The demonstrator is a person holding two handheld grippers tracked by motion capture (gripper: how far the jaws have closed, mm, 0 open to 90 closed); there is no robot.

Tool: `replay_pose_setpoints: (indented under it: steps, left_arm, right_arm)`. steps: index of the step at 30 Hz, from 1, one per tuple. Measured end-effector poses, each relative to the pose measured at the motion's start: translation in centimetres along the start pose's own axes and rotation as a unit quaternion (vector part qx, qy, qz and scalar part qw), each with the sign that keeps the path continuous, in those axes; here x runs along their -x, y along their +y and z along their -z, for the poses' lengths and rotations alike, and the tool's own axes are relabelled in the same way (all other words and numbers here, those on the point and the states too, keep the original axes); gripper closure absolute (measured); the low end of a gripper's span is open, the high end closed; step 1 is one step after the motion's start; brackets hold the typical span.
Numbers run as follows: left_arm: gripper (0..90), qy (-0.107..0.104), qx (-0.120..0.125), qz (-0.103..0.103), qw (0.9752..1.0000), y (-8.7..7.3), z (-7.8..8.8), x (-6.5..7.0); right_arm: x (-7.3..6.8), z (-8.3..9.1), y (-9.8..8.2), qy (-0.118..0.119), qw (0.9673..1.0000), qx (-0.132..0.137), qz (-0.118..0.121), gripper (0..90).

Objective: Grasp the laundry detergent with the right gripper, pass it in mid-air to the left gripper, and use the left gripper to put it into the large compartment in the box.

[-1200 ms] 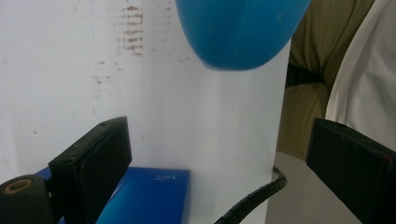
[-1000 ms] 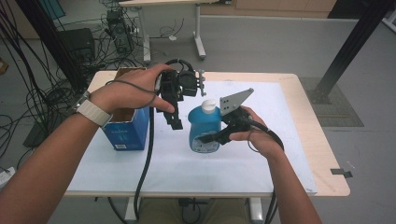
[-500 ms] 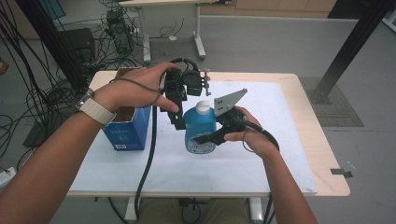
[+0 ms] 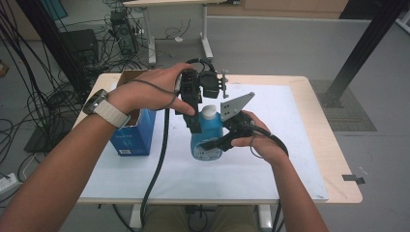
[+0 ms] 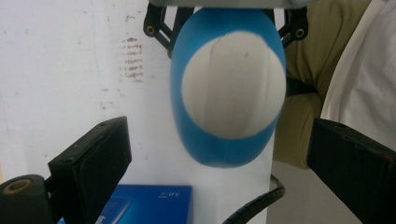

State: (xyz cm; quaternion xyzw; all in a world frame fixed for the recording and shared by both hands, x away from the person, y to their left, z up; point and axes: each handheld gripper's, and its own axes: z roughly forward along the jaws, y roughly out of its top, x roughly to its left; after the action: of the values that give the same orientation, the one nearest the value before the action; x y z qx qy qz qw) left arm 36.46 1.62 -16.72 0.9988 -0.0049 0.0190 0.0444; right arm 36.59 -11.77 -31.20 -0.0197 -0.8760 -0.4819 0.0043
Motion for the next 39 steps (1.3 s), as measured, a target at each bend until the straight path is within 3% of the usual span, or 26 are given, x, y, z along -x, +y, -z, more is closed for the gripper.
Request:
replay_pose_setpoints:
  steps: [21, 39]
  left_arm:
    - [7.9, 0.001, 0.002, -0.001, 1.0, 1.8, -0.1, -0.3]
    - [8.5, 0.003, 0.009, 0.004, 0.9999, 1.7, 0.0, -0.3]
  right_arm:
    - [0.0, 0.4, -0.3, 0.0, 1.0, 0.0, -0.005, 43.7]
    - [-0.1, 0.6, -0.4, -0.002, 1.0, 0.0, -0.006, 43.7]
